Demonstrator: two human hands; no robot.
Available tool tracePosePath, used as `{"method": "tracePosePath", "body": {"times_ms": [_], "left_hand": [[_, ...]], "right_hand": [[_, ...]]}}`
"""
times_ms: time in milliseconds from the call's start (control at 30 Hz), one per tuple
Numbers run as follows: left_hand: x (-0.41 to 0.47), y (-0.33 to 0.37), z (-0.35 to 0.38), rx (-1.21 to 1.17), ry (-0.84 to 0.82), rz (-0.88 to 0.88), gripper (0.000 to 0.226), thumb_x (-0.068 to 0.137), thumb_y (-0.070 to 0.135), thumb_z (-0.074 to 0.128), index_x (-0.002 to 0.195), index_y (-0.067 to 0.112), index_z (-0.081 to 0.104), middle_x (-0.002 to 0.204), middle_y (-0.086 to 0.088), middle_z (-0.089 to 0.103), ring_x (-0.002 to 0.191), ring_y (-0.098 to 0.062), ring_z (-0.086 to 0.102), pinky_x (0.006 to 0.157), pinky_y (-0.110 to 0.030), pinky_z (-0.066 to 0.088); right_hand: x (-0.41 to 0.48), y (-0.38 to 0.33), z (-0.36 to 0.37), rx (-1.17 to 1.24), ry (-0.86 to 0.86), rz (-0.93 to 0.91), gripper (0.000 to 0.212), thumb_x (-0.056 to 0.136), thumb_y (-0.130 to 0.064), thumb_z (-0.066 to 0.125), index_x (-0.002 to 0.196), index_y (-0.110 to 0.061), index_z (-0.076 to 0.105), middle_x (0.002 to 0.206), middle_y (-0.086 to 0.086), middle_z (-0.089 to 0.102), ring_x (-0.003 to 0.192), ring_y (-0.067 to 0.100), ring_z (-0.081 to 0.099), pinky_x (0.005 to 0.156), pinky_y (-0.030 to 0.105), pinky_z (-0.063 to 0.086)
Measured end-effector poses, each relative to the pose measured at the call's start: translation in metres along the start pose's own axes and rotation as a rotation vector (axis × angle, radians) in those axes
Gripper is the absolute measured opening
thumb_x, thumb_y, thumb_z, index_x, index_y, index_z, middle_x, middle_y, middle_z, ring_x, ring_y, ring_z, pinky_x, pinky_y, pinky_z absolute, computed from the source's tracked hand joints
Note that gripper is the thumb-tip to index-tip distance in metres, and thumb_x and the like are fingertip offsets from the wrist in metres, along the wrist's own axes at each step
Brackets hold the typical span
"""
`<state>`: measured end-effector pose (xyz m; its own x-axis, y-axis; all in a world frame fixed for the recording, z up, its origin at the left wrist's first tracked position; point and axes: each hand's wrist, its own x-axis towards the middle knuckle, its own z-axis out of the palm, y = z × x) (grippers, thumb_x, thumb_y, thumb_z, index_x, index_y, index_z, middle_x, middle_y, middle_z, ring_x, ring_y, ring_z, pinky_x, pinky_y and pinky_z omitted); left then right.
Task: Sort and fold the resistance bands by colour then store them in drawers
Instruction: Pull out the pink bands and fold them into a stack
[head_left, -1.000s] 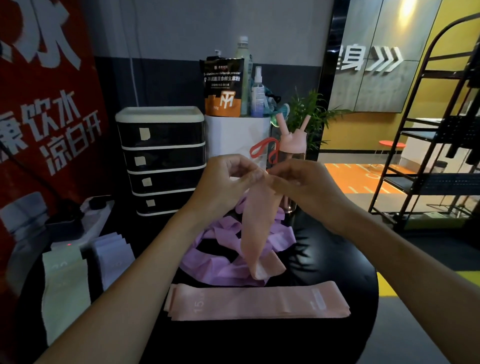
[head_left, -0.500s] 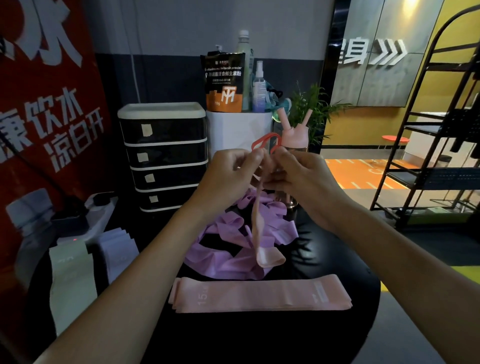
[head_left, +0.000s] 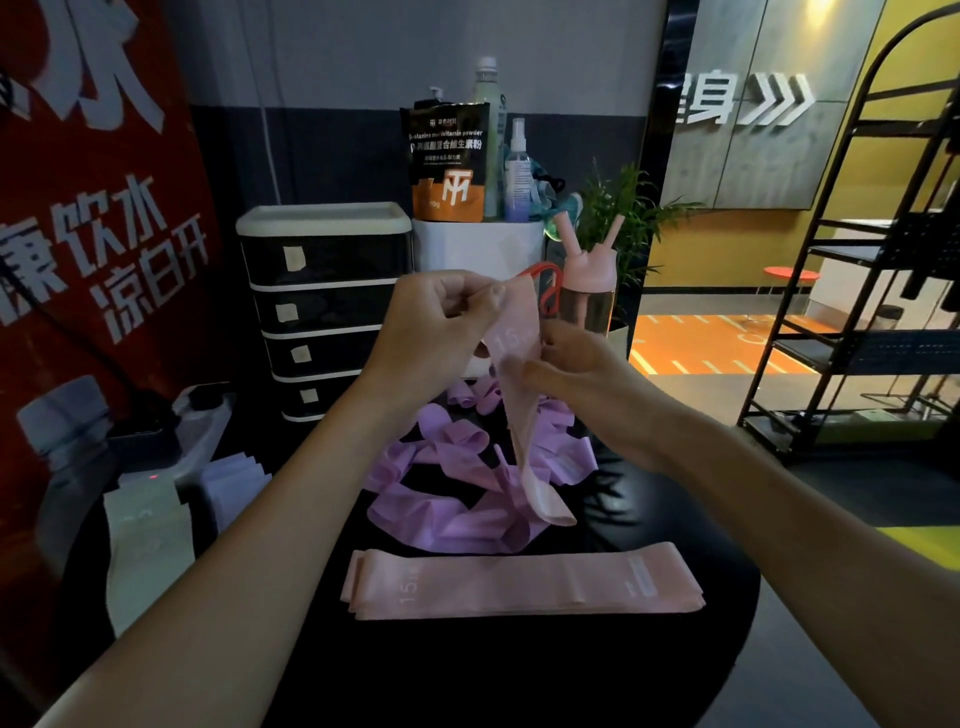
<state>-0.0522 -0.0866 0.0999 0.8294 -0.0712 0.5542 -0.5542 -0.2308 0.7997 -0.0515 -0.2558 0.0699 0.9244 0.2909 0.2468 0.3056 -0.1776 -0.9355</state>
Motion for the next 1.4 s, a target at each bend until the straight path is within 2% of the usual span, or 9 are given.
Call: {"method": "tracePosePath", "body": {"times_ms": [100, 300, 567, 700, 800, 967, 1100, 1200, 1400], "left_hand": [[0.003, 0.004, -0.008, -0.059, 0.040, -0.019, 0.019, 0.098, 0.010, 0.058, 0.090, 0.020, 0.072, 0.085, -0.005, 0.075, 0.078, -0.013, 0.070, 0.072, -0.031, 0.059], [0.002, 0.001, -0.016, -0.099, 0.134, -0.071, 0.019, 0.097, 0.011, 0.061, 0.088, 0.022, 0.073, 0.083, 0.000, 0.075, 0.084, -0.020, 0.071, 0.077, -0.043, 0.061], [-0.005, -0.020, -0.039, -0.137, 0.299, -0.166, 0.016, 0.097, 0.014, 0.060, 0.090, 0.019, 0.073, 0.081, 0.001, 0.072, 0.076, -0.010, 0.068, 0.062, -0.021, 0.053], [-0.023, -0.042, -0.049, -0.145, 0.354, -0.200, 0.016, 0.098, 0.015, 0.060, 0.089, 0.018, 0.072, 0.075, 0.003, 0.072, 0.068, -0.009, 0.066, 0.058, -0.021, 0.051], [-0.042, -0.057, -0.052, -0.127, 0.390, -0.242, 0.016, 0.098, 0.014, 0.060, 0.088, 0.019, 0.072, 0.067, 0.007, 0.071, 0.062, -0.005, 0.065, 0.057, -0.019, 0.051], [-0.074, -0.076, -0.057, -0.095, 0.433, -0.318, 0.016, 0.098, 0.015, 0.060, 0.089, 0.020, 0.072, 0.080, -0.007, 0.072, 0.071, -0.021, 0.065, 0.067, -0.033, 0.056], [-0.104, -0.087, -0.052, -0.059, 0.488, -0.358, 0.017, 0.097, 0.011, 0.059, 0.087, 0.019, 0.070, 0.073, 0.001, 0.069, 0.065, -0.010, 0.062, 0.060, -0.019, 0.051], [-0.125, -0.097, -0.048, 0.041, 0.470, -0.337, 0.019, 0.095, 0.008, 0.062, 0.083, 0.020, 0.070, 0.069, 0.005, 0.068, 0.060, 0.000, 0.059, 0.058, -0.011, 0.048], [-0.155, -0.108, -0.042, 0.255, 0.376, -0.289, 0.026, 0.089, 0.007, 0.067, 0.075, 0.030, 0.067, 0.074, 0.016, 0.069, 0.067, -0.001, 0.062, 0.067, -0.014, 0.049]], "right_hand": [[-0.004, 0.006, 0.000, -0.047, -0.009, -0.001, 0.021, 0.093, -0.013, 0.065, 0.110, -0.001, 0.066, 0.104, 0.011, 0.074, 0.096, 0.020, 0.070, 0.082, 0.027, 0.054], [-0.009, 0.007, -0.006, 0.053, -0.139, 0.045, 0.038, 0.081, -0.025, 0.069, 0.111, -0.002, 0.063, 0.101, 0.010, 0.073, 0.094, 0.022, 0.070, 0.080, 0.029, 0.054], [-0.036, 0.015, -0.018, 0.152, -0.253, 0.079, 0.034, 0.077, -0.021, 0.071, 0.110, -0.014, 0.064, 0.103, 0.006, 0.073, 0.098, 0.020, 0.069, 0.077, 0.024, 0.054], [-0.052, 0.027, -0.027, 0.150, -0.258, 0.161, 0.076, 0.053, -0.047, 0.091, 0.116, -0.015, 0.061, 0.101, 0.008, 0.074, 0.093, 0.020, 0.070, 0.072, 0.023, 0.055], [-0.065, 0.038, -0.038, 0.152, -0.205, 0.241, 0.085, 0.041, -0.050, 0.095, 0.113, -0.017, 0.065, 0.102, 0.012, 0.071, 0.082, 0.020, 0.067, 0.065, 0.027, 0.052], [-0.083, 0.055, -0.057, 0.088, -0.214, 0.300, 0.056, 0.055, -0.044, 0.091, 0.104, -0.024, 0.073, 0.113, 0.013, 0.068, 0.096, 0.025, 0.067, 0.079, 0.034, 0.054], [-0.100, 0.064, -0.071, 0.071, -0.195, 0.309, 0.059, 0.053, -0.041, 0.092, 0.102, -0.015, 0.072, 0.103, 0.015, 0.071, 0.088, 0.019, 0.068, 0.071, 0.022, 0.054], [-0.106, 0.078, -0.075, -0.056, -0.082, 0.326, 0.024, 0.078, -0.020, 0.080, 0.098, -0.013, 0.070, 0.102, 0.021, 0.069, 0.085, 0.017, 0.065, 0.068, 0.018, 0.051], [-0.117, 0.100, -0.071, -0.299, 0.102, 0.266, 0.015, 0.090, -0.010, 0.067, 0.086, -0.023, 0.072, 0.088, 0.015, 0.070, 0.084, 0.034, 0.064, 0.076, 0.037, 0.048]]}}
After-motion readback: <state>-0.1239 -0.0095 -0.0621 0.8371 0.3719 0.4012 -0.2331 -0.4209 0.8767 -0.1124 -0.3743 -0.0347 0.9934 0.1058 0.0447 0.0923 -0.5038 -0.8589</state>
